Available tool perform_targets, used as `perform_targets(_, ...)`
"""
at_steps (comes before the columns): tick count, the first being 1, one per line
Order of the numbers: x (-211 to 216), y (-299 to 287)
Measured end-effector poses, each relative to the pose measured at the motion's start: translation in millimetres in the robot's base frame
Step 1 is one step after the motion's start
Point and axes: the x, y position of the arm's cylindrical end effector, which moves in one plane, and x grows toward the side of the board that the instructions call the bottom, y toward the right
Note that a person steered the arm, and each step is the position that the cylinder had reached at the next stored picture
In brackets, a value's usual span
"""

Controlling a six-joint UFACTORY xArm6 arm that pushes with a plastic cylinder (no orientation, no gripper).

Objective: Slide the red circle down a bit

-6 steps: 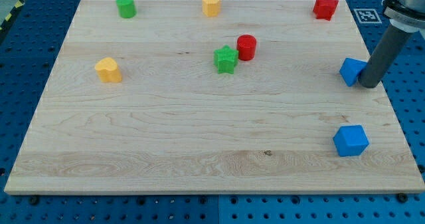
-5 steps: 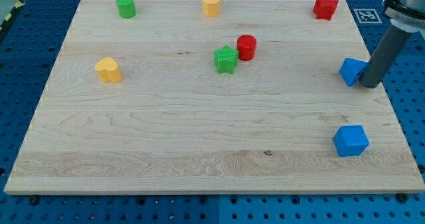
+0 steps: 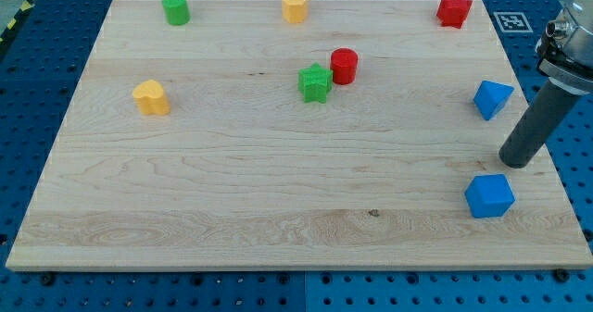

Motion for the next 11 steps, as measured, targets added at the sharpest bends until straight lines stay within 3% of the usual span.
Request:
perform_targets(2,-3,-56)
perform_targets(4,-69,-125)
perform_targets(7,-168,-136)
perform_targets(11,-196,-182)
